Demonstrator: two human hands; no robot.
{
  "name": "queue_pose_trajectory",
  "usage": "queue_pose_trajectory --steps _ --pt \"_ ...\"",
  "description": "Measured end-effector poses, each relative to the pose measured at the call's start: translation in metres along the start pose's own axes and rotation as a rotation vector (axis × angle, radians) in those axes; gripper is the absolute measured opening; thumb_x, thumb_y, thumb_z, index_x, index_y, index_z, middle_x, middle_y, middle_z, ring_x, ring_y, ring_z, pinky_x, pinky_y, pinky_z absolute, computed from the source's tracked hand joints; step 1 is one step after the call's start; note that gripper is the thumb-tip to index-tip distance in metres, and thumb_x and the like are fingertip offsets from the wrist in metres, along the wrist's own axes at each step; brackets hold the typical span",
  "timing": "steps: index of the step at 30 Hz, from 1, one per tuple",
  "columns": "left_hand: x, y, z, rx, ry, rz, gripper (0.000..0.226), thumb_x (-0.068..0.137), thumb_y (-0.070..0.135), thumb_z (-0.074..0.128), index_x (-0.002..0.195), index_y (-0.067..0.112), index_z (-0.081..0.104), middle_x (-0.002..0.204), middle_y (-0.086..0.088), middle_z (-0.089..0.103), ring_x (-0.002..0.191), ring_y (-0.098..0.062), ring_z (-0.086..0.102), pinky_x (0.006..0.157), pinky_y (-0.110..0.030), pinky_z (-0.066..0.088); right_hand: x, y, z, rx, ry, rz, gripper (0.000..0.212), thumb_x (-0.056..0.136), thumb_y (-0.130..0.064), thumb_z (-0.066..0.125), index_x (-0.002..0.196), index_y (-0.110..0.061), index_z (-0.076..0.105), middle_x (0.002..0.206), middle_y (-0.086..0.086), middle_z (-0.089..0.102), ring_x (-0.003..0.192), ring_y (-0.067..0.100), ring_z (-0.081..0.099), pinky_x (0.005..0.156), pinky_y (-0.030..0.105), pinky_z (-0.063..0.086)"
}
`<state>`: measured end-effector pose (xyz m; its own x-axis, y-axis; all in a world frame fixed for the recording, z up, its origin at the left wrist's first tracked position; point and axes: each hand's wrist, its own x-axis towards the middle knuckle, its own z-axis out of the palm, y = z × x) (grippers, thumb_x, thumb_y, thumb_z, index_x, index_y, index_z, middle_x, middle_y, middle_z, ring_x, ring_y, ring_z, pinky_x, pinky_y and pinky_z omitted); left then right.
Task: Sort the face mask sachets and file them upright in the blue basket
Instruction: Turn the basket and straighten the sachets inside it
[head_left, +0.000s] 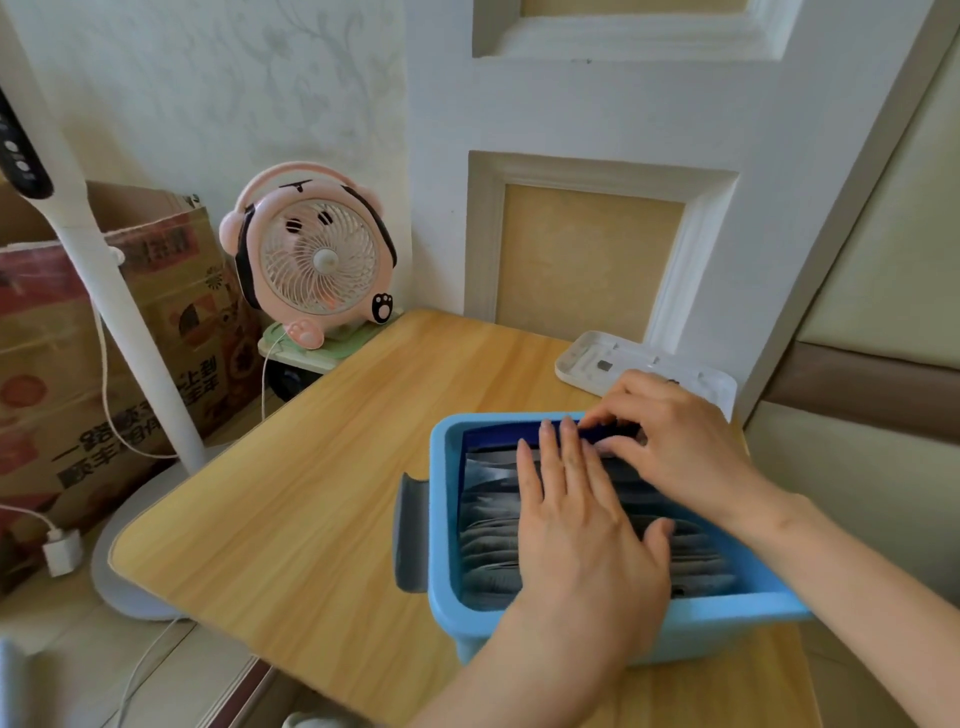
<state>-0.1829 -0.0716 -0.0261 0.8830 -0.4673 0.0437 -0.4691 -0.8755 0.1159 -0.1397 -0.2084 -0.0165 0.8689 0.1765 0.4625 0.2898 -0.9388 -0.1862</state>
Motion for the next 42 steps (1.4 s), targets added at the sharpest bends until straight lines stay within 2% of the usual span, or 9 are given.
queue_pose_trajectory --steps 6,13,18,21,25,31,36,40,42 --pt "0.000 0.003 -0.003 -0.002 -0.084 -0.028 0.079 0.096 0.054 0.012 0.145 -0.003 -0.013 0.153 -0.020 -0.019 0.142 -0.032 -0.021 0.115 -0.046 -0.016 -0.003 -0.003 -0.006 -0.081 0.122 0.096 0.009 0.078 -0.026 0.073 0.080 -0.020 0.067 0.083 -0.009 0.059 0.071 0.012 0.056 0.060 0.026 0.041" --pt "-0.003 0.001 -0.004 0.001 -0.131 -0.034 0.079 0.096 0.055 0.010 0.144 -0.001 -0.017 0.152 -0.018 -0.025 0.140 -0.031 -0.027 0.112 -0.047 -0.019 -0.010 -0.012 -0.011 -0.531 0.132 0.251 0.033 0.062 -0.009 0.083 0.054 -0.002 0.053 0.041 0.016 0.049 0.034 0.029 0.050 0.051 0.012 0.005" --pt "-0.003 0.001 -0.004 -0.006 -0.114 -0.033 0.079 0.096 0.055 0.011 0.144 -0.001 -0.017 0.152 -0.019 -0.025 0.140 -0.031 -0.027 0.112 -0.047 -0.020 -0.011 -0.018 -0.009 -0.523 0.002 0.258 0.028 0.081 -0.019 0.070 0.072 -0.009 0.045 0.044 0.004 0.045 0.034 0.018 0.041 0.042 0.016 0.002" --pt "-0.002 0.001 -0.004 -0.013 -0.113 -0.037 0.079 0.096 0.055 0.011 0.145 0.000 -0.016 0.152 -0.018 -0.025 0.140 -0.030 -0.027 0.111 -0.046 -0.020 -0.009 -0.008 -0.002 -0.259 -0.145 0.393 0.023 0.100 -0.037 0.034 0.091 -0.015 0.032 0.064 -0.004 0.044 0.051 0.007 0.041 0.041 0.022 0.024" --pt "-0.002 0.000 -0.003 -0.005 -0.133 -0.026 0.083 0.093 0.060 0.010 0.145 0.001 -0.017 0.152 -0.017 -0.027 0.139 -0.029 -0.029 0.112 -0.050 -0.020 -0.002 0.000 -0.004 0.120 -0.192 0.609 0.025 0.096 -0.040 0.043 0.092 -0.016 0.041 0.078 -0.003 0.051 0.066 0.006 0.049 0.047 0.021 0.032" --pt "-0.001 0.003 -0.006 -0.015 -0.114 -0.058 0.083 0.094 0.060 0.010 0.144 0.000 -0.018 0.151 -0.018 -0.027 0.139 -0.030 -0.030 0.111 -0.054 -0.021 -0.005 0.001 -0.004 0.144 -0.214 0.610 0.026 0.094 -0.044 0.046 0.094 -0.018 0.043 0.079 -0.007 0.049 0.068 0.003 0.049 0.047 0.020 0.033" --pt "-0.011 0.024 0.010 -0.233 0.147 -0.005 0.075 0.086 0.048 0.026 0.130 -0.010 0.044 0.141 -0.025 0.040 0.137 -0.033 0.032 0.117 -0.045 0.016 -0.004 -0.002 -0.003 0.144 -0.154 0.605 0.026 0.094 -0.041 0.048 0.086 -0.017 0.043 0.072 0.000 0.053 0.062 0.009 0.049 0.049 0.024 0.030" --pt "-0.024 0.031 0.021 -0.173 0.037 0.083 0.094 0.093 0.054 -0.010 0.118 -0.006 0.058 0.130 -0.021 0.054 0.125 -0.030 0.050 0.109 -0.047 0.025 -0.006 -0.004 -0.003 0.099 -0.150 0.571 0.024 0.097 -0.038 0.041 0.090 -0.015 0.040 0.071 -0.002 0.050 0.061 0.006 0.047 0.047 0.021 0.029" --pt "-0.025 0.029 0.022 -0.135 0.018 0.121 0.090 0.093 0.056 -0.006 0.129 -0.008 0.046 0.143 -0.025 0.033 0.134 -0.032 0.038 0.114 -0.050 0.017 -0.007 -0.005 -0.003 0.077 -0.088 0.549 0.023 0.098 -0.035 0.040 0.092 -0.013 0.039 0.069 -0.003 0.047 0.060 0.006 0.045 0.046 0.022 0.030"
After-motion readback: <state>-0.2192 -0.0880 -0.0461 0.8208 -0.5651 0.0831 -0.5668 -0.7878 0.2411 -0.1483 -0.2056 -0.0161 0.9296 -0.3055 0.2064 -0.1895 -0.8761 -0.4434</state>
